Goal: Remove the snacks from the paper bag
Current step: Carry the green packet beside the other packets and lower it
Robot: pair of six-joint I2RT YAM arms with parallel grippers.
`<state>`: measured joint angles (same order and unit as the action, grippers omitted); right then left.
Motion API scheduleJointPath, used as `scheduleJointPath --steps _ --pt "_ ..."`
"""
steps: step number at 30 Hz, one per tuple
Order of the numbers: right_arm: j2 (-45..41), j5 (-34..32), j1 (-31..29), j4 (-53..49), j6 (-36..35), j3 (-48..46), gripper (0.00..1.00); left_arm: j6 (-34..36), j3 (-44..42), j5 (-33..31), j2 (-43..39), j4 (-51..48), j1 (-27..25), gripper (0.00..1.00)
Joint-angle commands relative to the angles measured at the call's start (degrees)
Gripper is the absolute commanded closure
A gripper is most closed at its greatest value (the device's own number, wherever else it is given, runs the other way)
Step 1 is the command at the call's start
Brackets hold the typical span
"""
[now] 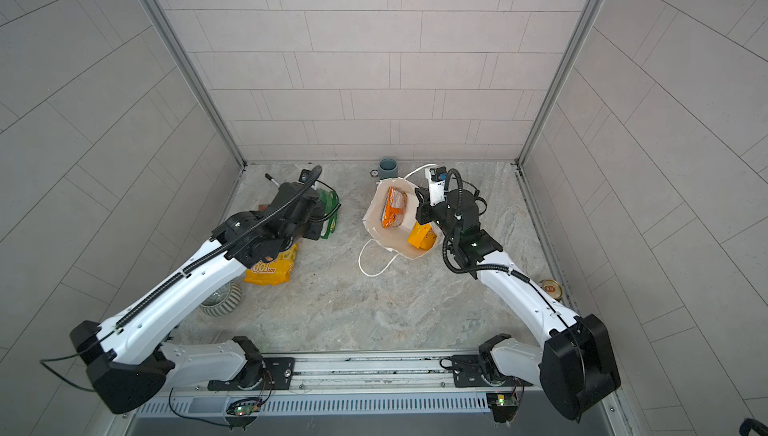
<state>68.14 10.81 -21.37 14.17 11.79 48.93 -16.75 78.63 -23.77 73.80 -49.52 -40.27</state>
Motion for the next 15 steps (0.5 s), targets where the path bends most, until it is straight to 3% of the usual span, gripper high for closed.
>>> scheduleJointPath --steps 1,5,15 --pt "-1.1 -0.6 -0.1 -0.6 -0.8 1.5 1.0 -3.9 2.1 -3.8 4.1 -8.0 -0.1 1.0" --pt "-1.1 -1.6 0.0 -1.3 -1.7 1.5 1.0 -6.4 2.0 -8.4 9.1 -11.6 -0.1 1.0" --pt "-1.0 -1.3 0.2 -1.4 -1.8 2.0 1.0 -5.7 4.7 -12.9 20.6 -16.4 0.0 1.0"
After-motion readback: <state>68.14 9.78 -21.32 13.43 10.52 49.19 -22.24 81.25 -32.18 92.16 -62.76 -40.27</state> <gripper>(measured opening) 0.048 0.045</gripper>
